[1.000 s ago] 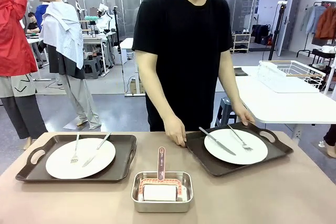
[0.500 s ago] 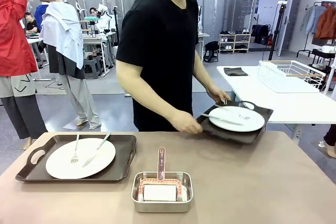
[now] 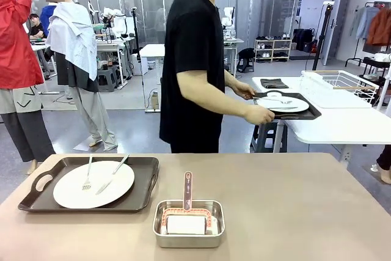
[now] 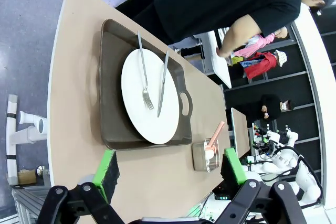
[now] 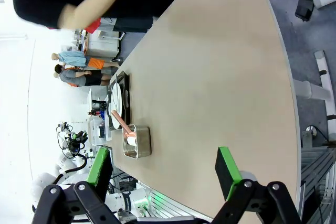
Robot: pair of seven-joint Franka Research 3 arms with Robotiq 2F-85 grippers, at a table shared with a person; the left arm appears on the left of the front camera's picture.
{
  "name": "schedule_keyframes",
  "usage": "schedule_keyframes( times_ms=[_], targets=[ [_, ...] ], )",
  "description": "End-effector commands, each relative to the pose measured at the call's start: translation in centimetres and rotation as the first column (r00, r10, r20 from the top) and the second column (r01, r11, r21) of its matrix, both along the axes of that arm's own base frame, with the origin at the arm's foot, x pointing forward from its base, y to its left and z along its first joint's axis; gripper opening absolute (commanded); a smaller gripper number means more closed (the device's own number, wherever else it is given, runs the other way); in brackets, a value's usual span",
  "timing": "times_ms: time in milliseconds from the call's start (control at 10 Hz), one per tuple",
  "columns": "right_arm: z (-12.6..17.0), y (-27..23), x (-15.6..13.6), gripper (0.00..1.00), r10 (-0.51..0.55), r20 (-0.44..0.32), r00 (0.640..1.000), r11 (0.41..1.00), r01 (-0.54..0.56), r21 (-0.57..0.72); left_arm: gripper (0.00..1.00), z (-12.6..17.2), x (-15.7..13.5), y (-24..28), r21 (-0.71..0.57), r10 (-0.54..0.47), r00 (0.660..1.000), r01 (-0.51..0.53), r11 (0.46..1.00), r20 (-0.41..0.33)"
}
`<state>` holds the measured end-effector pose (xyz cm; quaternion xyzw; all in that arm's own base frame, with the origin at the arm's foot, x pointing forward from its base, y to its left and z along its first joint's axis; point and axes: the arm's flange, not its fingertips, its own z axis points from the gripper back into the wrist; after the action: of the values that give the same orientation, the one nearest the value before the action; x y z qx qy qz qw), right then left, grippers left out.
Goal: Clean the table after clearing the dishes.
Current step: When the left (or right) Handle tray is removed, use the left hand (or right hand) to clean the left (or right) side of the table with the Lint Roller.
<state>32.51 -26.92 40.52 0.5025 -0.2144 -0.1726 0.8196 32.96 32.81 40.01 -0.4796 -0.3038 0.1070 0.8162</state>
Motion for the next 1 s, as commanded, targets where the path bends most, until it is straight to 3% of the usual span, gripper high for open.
schedule_keyframes(
  times_ms=[0,100,200,500,700,900],
  targets=[
    [0.1,0.1,-0.2,1.00,0.005,0.004,1.000,1.000,-0.005,0.005,1.00,0.1,-0.3,0.1,-0.006,0.004,1.000,-0.004,1.000,0.004],
    [0.0,0.0,0.0,1.00,0.000,0.000,1.000,1.000,0.000,0.000,1.00,0.1,-0.3,0.1,-0.006,0.004,1.000,-0.004,1.000,0.004],
    [1.4,0.8,0.6,1.00,0.076,0.032,0.997,0.994,-0.073,-0.080,1.00,0.1,-0.3,0.1,-0.006,0.004,1.000,-0.004,1.000,0.004],
    [8.4,8.1,5.9,1.00,0.316,0.087,0.945,0.902,-0.271,-0.337,1.00,0.1,-0.3,0.1,-0.006,0.004,1.000,-0.004,1.000,0.004],
    [11.8,15.7,10.0,1.00,0.494,0.084,0.866,0.790,-0.406,-0.459,1.00,0.1,-0.3,0.1,-0.006,0.004,1.000,-0.004,1.000,0.004],
    [12.8,25.5,12.3,1.00,0.636,0.028,0.771,0.647,-0.513,-0.564,1.00,0.1,-0.3,0.1,-0.006,0.004,1.000,-0.004,1.000,0.004]
  ],
)
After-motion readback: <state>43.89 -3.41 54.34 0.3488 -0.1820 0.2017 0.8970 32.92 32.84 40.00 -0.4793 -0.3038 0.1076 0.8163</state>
